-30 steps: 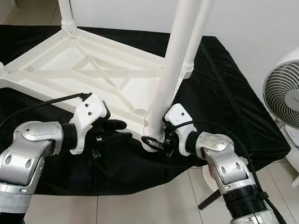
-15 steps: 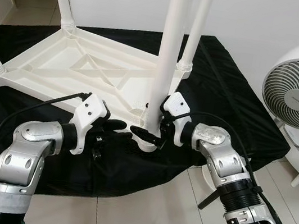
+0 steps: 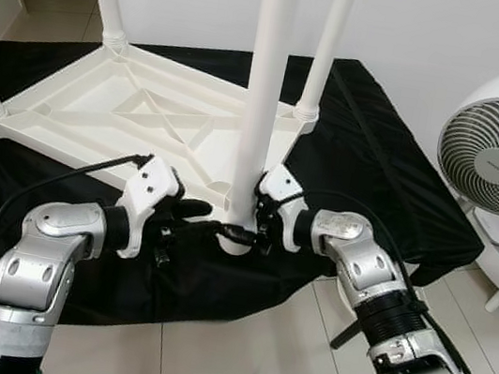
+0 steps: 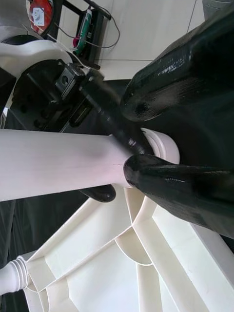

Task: Building children table

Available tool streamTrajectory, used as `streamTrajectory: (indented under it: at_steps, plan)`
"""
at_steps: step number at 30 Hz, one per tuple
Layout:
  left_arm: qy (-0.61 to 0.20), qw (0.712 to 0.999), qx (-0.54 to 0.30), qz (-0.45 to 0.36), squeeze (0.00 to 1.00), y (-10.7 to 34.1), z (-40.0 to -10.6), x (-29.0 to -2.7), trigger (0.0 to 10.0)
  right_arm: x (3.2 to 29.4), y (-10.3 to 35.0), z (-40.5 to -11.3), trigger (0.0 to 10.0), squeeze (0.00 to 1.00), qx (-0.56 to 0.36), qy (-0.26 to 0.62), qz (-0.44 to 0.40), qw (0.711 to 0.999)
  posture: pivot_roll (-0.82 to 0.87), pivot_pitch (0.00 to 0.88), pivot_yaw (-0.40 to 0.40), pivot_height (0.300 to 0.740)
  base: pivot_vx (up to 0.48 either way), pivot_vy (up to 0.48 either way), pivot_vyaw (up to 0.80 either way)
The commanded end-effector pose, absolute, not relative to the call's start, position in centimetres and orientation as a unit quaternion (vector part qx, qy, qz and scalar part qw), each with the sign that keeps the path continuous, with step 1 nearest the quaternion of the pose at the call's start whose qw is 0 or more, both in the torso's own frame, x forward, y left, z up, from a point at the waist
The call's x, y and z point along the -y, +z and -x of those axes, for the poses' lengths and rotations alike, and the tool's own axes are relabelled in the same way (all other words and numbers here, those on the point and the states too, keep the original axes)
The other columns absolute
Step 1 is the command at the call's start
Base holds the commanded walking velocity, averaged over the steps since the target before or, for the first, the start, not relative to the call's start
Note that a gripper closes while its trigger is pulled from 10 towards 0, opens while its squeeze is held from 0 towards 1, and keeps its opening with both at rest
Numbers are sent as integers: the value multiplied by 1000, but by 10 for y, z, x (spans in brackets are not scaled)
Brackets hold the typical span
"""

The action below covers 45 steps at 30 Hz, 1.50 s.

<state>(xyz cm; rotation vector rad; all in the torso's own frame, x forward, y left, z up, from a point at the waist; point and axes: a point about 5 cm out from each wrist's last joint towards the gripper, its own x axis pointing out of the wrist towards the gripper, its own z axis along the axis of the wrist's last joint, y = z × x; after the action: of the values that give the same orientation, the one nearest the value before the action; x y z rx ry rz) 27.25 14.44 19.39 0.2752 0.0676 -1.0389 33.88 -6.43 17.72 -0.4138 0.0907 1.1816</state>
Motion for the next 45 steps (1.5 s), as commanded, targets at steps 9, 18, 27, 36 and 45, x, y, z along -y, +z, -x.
streamTrajectory:
  at_steps: [9,18,27,36,45]
  plan:
    - [-416,900,-26,-132,0,193,-277,-152,10000,63,170,-340,0,0,-62,480,143,863,-42,89,33,740,0,0,0]
    - [-417,899,-28,-131,0,192,-275,-152,10000,82,151,-322,0,0,-117,245,70,960,-51,87,27,740,0,0,0]
    - [-425,895,-30,-131,0,191,-276,-149,10000,125,150,-304,0,0,-123,-44,28,991,-73,93,38,740,0,0,0]
    - [-426,895,-27,-132,0,192,-277,-148,10000,79,154,-292,10000,0,-104,102,59,988,-65,90,36,740,0,0,0]
    - [-425,895,-25,-130,0,193,-277,-146,10000,61,152,-280,10000,0,-97,191,83,973,-64,91,30,740,0,0,0]
